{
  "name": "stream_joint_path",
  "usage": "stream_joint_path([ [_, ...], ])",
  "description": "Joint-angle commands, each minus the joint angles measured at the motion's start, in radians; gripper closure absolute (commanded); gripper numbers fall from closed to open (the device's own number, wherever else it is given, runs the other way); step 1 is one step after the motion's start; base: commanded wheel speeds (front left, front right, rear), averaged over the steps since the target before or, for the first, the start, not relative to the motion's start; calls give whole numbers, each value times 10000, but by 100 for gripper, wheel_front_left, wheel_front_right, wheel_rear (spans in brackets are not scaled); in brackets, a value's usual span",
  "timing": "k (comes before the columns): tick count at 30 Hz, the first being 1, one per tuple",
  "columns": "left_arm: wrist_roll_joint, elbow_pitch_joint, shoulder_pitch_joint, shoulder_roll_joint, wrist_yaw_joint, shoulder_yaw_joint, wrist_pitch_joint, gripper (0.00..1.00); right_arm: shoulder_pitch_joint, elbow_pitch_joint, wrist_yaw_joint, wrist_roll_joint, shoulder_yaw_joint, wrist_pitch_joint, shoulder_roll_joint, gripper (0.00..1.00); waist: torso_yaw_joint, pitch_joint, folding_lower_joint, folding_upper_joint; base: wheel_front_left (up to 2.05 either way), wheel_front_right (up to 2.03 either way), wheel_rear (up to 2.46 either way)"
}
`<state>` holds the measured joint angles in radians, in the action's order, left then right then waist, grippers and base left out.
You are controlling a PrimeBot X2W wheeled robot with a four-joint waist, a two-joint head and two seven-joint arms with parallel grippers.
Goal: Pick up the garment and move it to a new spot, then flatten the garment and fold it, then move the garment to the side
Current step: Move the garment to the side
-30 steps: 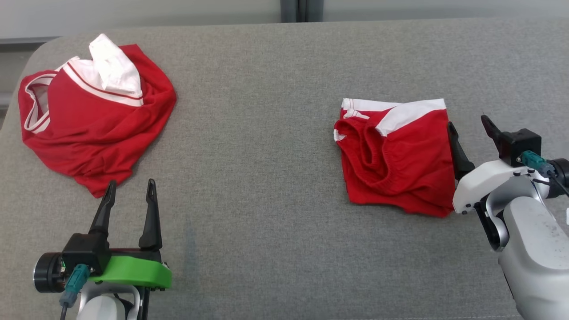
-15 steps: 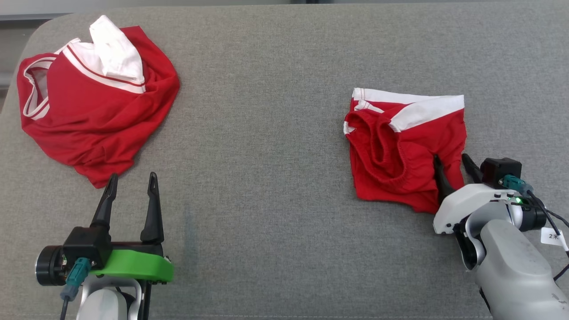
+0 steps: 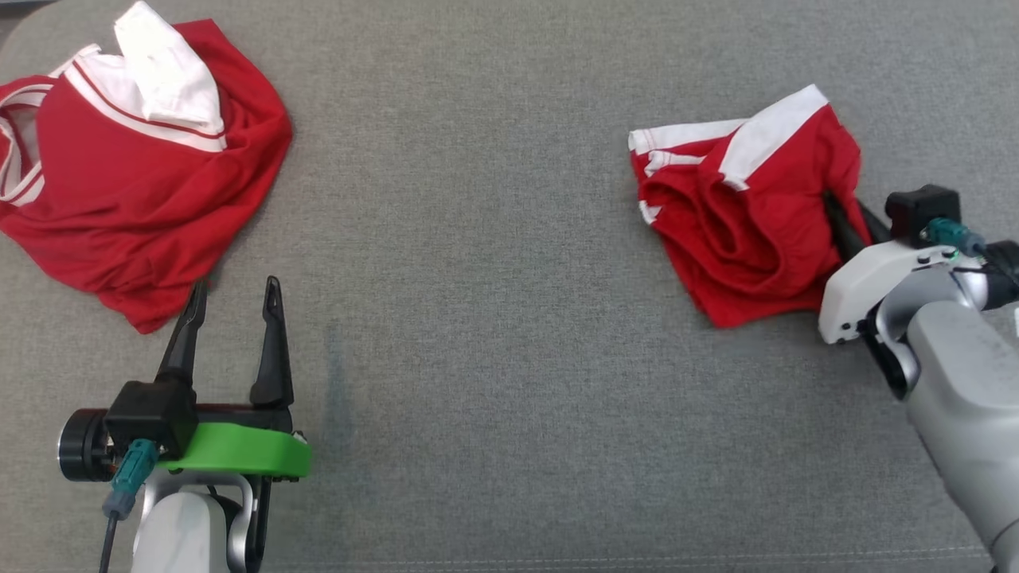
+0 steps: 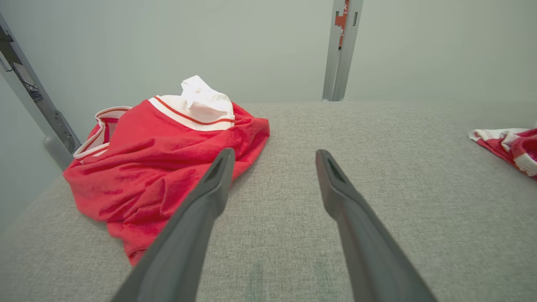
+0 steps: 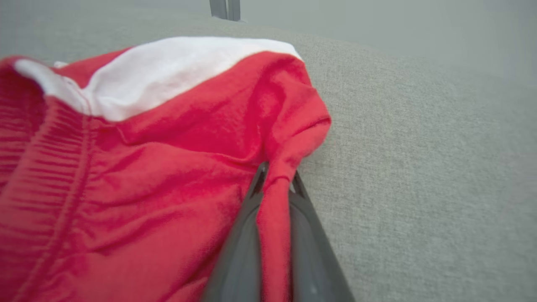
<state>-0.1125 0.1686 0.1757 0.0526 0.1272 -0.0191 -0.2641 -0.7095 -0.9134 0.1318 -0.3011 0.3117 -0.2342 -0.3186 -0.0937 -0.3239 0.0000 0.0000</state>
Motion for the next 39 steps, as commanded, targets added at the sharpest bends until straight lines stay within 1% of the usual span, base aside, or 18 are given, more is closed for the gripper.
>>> stream_joint_path([
  [1, 64, -66, 229, 30, 14, 19, 0, 0, -263, 38, -20, -24, 142, 67, -373, 100, 246, -442, 0, 0, 0, 0, 0],
  [4, 123, -218, 451, 112, 22, 65, 0, 0, -681, 176, -20, -188, 447, 203, -1065, 100, 539, -947, 0, 0, 0, 0, 0],
  [7, 178, -522, 720, 230, 24, -2, 0, 0, -1236, 430, -20, -392, 733, 342, -1839, 100, 1024, -1604, 0, 0, 0, 0, 0],
  [11, 301, -1001, 1046, 392, 14, -123, 0, 0, -1958, 822, -20, -707, 908, 480, -2878, 100, 1652, -2479, 0, 0, 0, 0, 0],
  [15, 361, -1301, 1326, 612, 9, -213, 0, 0, -2615, 1088, -18, -1026, 1009, 577, -3739, 100, 2080, -3063, 0, 0, 0, 0, 0],
  [19, 452, -1557, 1436, 761, 4, -232, 0, 0, -3115, 1192, -18, -1289, 1001, 701, -4303, 100, 2281, -3327, 0, 0, 0, 0, 0],
  [24, 480, -1829, 1304, 762, 6, -173, 0, 0, -3595, 1032, -18, -1474, 944, 812, -4742, 100, 2248, -3382, 0, 0, 0, 0, 0],
  [29, 473, -2054, 1078, 720, -55, -198, 0, 0, -3965, 700, -18, -1546, 1044, 1032, -4812, 100, 2105, -3387, 0, 0, 0, 0, 0],
  [30, 471, -2084, 1051, 717, -65, -202, 0, 0, -4044, 582, -18, -1553, 1024, 1069, -4784, 89, 2084, -3393, 0, 0, 0, 0, 0],
  [31, 468, -2103, 1029, 711, -59, -207, 0, 0, -4118, 497, -18, -1516, 999, 1049, -4767, 64, 2068, -3401, 0, 0, 0, 0, 0],
  [32, 471, -2106, 1019, 698, -63, -191, 0, 0, -4183, 371, -18, -1439, 978, 1008, -4750, 0, 2040, -3404, 0, 0, 0, 0, 0],
  [36, 434, -2034, 1057, 641, -80, -136, 0, 0, -4466, -29, -18, -990, 936, 562, -4802, 0, 1910, -3334, 0, 0, 0, 0, 0],
  [39, 335, -1920, 1010, 580, -100, -165, 0, 0, -4481, -226, -18, -775, 960, 273, -4574, 0, 1861, -3119, 0, 0, 0, 0, 0],
])
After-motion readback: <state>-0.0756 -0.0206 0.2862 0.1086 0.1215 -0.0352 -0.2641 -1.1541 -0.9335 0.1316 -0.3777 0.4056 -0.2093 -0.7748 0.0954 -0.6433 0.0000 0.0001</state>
